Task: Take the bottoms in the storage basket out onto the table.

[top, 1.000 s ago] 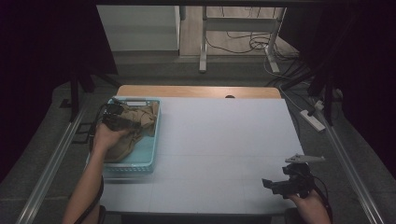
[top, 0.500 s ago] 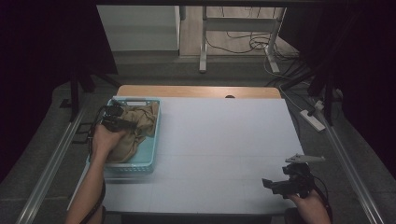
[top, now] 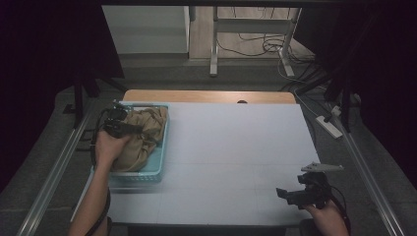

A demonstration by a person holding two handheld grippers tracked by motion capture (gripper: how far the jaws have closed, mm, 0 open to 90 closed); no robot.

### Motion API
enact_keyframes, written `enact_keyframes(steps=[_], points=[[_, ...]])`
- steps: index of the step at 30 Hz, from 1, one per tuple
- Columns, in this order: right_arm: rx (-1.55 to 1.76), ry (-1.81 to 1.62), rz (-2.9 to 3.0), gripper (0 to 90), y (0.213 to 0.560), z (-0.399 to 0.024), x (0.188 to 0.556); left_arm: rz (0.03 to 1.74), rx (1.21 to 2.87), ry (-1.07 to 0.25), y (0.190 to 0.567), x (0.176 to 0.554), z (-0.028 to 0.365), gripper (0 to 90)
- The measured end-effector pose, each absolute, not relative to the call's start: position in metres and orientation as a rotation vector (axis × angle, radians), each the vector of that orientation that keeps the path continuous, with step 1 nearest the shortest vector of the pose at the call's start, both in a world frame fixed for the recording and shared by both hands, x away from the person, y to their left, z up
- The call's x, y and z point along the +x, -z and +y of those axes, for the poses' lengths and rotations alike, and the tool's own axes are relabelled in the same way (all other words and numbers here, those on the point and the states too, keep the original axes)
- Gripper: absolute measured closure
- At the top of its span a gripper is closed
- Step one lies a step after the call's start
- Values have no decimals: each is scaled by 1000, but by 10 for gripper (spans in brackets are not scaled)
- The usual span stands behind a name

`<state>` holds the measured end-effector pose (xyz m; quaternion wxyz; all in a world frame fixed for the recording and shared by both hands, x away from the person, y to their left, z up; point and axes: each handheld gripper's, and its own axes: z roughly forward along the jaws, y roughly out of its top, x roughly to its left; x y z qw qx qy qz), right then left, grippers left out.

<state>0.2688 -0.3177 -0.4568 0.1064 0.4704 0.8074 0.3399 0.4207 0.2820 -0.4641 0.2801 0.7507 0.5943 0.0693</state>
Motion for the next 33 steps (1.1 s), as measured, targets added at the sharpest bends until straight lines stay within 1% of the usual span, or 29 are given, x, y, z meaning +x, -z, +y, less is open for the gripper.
enact_keyframes(steps=[16,19,22,33], points=[[1377,-1017,2375,10,457,-318,268,1497,1909,-250,419,399,287,635],[1377,-1018,2375,10,457,-318,268,1461,1885,-245,409,396,285,634],[1377,-1018,2374,10,456,-318,268,1426,1869,-224,400,394,282,634],[1374,-1020,2374,10,456,-318,268,1318,1895,-238,378,385,259,633]])
